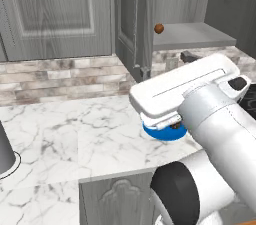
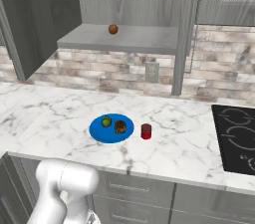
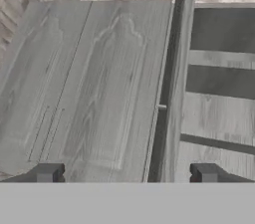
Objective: Pick the avocado and bread from the counter and place them on the plate. Then pick the jam from the cabinet and place it next to the plate. Lastly close the cabinet door.
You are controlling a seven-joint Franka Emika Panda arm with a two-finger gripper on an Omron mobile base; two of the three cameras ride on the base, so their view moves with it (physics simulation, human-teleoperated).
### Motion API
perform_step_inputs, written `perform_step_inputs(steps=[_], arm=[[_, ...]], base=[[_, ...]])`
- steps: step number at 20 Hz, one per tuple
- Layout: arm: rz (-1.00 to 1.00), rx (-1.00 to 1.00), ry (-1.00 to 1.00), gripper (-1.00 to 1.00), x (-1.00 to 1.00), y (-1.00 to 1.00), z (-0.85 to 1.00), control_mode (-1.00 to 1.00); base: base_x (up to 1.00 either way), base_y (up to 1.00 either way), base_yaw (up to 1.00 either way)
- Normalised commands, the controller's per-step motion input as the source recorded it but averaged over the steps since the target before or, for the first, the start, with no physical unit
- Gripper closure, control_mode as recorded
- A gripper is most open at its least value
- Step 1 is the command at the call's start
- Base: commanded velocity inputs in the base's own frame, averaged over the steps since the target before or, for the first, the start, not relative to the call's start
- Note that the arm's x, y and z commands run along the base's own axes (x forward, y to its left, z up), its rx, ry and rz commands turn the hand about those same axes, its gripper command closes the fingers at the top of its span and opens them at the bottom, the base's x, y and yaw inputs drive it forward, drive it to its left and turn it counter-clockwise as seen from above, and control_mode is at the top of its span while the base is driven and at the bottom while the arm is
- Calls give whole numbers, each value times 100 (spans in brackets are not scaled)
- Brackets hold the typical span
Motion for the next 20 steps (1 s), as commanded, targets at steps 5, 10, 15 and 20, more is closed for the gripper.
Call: perform_step_inputs(steps=[5,10,15,20], arm=[[-26,0,5,-100,70,37,-20,-100],[-23,-1,14,-100,73,38,-20,-100],[-23,-1,15,-100,68,27,-17,-100],[-27,-1,6,-100,46,11,-9,-100]], base=[[0,0,0],[0,0,0],[0,0,0],[0,0,0]])
